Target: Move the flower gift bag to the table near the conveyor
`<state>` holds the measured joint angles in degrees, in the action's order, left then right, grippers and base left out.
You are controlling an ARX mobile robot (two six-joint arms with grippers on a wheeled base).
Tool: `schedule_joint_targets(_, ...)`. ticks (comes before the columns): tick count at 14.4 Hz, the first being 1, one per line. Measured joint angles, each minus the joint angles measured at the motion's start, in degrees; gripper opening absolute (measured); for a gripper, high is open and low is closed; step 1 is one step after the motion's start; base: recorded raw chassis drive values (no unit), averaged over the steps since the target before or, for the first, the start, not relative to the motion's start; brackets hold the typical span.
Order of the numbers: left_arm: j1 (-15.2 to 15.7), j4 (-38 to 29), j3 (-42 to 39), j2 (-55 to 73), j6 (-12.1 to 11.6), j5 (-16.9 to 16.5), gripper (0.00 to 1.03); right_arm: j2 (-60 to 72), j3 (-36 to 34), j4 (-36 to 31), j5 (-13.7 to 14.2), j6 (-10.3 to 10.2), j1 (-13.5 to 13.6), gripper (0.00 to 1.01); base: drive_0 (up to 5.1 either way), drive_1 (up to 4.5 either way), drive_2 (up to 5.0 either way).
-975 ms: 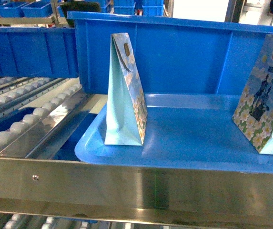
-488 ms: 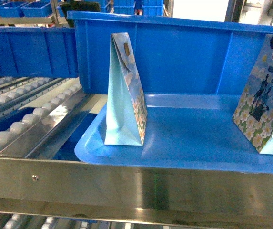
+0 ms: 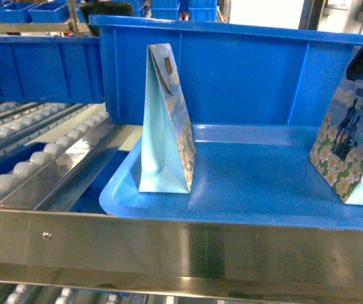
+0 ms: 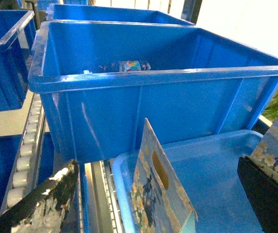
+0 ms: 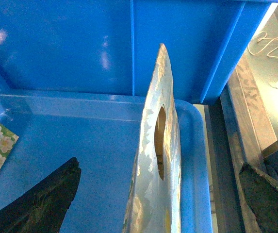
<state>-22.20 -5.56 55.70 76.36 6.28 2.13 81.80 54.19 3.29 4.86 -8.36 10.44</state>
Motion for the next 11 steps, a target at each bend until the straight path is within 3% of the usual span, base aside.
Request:
schedule_joint_targets(4, 0.0, 0.0, 0.0, 0.0, 0.0, 0.0, 0.98, 0.8, -1.7, -1.7, 1.3, 0.5, 2.0, 0.98, 0.0, 0.00, 0.0)
schedule_joint_targets(5, 0.0, 0.0, 0.0, 0.0, 0.0, 0.0, 0.98, 1.5, -1.8, -2.2, 1.3, 0.5, 2.0, 0.93, 0.0, 0.00, 0.0)
schedule_joint_targets(8, 0.0, 0.0, 0.0, 0.0, 0.0, 0.0, 0.98, 3.7, -1.8, -3.1, 1.1, 0.5, 1.9, 0.63, 0.0, 0.00, 0.0)
schedule_joint_targets(11, 0.0, 0.0, 0.0, 0.0, 0.0, 0.0, 0.98, 3.7, -2.1, -4.2, 0.3, 0.4, 1.9, 0.26, 0.0, 0.00, 0.0)
